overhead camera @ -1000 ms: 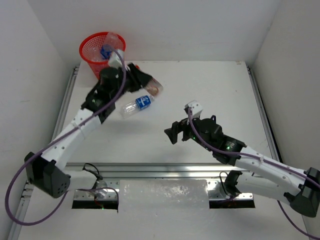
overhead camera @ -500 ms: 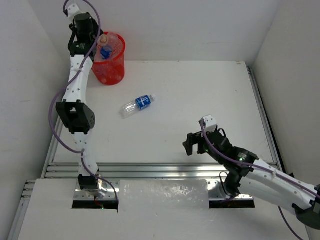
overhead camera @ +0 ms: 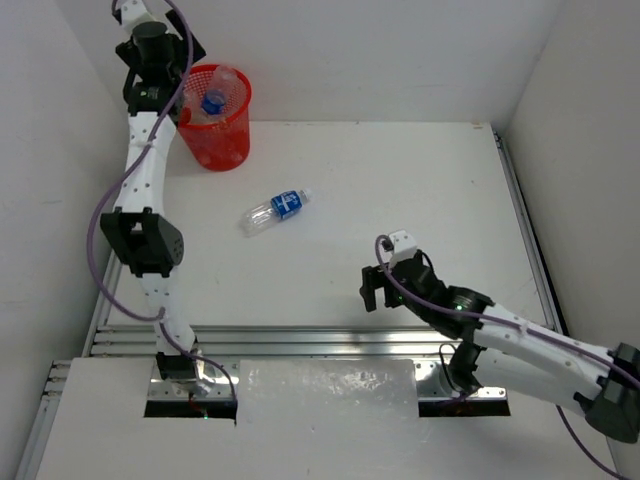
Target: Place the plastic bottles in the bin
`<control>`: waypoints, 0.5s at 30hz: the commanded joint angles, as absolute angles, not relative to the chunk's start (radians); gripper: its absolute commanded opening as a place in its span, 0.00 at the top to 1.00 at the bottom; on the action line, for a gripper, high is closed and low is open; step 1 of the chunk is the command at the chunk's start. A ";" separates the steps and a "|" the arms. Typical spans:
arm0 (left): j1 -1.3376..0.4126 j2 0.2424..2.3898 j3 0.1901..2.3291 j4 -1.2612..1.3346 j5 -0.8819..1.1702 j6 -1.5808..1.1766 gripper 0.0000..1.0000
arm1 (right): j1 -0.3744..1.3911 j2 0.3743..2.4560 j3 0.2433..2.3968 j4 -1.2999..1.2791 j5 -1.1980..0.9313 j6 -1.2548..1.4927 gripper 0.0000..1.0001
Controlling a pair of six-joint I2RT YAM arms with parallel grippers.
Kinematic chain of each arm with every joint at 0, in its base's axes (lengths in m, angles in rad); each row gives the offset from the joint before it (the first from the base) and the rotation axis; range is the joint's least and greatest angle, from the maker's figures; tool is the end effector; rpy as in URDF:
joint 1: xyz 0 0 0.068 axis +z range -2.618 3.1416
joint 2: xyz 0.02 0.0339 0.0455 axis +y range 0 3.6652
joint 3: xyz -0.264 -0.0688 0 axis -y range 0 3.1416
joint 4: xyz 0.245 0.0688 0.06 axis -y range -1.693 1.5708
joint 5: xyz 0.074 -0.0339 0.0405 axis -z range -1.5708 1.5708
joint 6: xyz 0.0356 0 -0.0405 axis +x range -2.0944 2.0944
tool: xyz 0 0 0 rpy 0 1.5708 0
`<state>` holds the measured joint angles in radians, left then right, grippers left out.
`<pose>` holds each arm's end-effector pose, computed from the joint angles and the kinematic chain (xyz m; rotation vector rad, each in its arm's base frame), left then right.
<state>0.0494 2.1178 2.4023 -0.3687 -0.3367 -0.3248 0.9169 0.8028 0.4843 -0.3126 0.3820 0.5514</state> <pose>0.4817 0.0356 0.4563 -0.5537 1.5551 0.0688 0.1167 0.1304 0.2205 -0.1849 2.1736 0.4269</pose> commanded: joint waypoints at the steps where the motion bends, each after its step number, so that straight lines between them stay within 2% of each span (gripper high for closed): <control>1: 0.061 1.814 2.298 -0.373 -0.365 -0.366 0.00 | 0.902 0.949 0.573 -0.172 0.393 0.607 0.01; 4: 0.060 1.587 2.056 -0.452 -0.318 -0.458 0.00 | 0.864 1.181 0.719 -0.114 0.335 0.696 0.01; 5: 0.060 1.525 1.884 -0.463 -0.298 -0.518 0.00 | 0.859 1.310 0.770 -0.101 0.325 0.734 0.01; 7: 0.060 1.308 1.687 -0.440 -0.229 -0.581 0.00 | 0.851 1.441 0.940 -0.097 0.363 0.834 0.01; 8: 0.057 1.170 1.499 -0.399 -0.156 -0.600 0.00 | 0.850 1.576 1.010 -0.109 0.409 0.869 0.01; 10: 0.054 1.047 1.291 -0.384 -0.092 -0.559 0.00 | 0.845 1.713 1.246 -0.184 0.437 0.908 0.01; 11: 0.055 0.949 1.254 -0.437 -0.095 -0.536 0.00 | 0.844 1.849 1.344 -0.227 0.455 0.925 0.01; 12: 0.055 0.902 1.218 -0.465 -0.106 -0.511 0.00 | 0.839 1.915 1.524 -0.317 0.497 0.943 0.01; 15: 0.043 0.712 1.077 -0.540 -0.181 -0.373 0.00 | 0.830 2.149 1.835 -0.469 0.560 1.058 0.01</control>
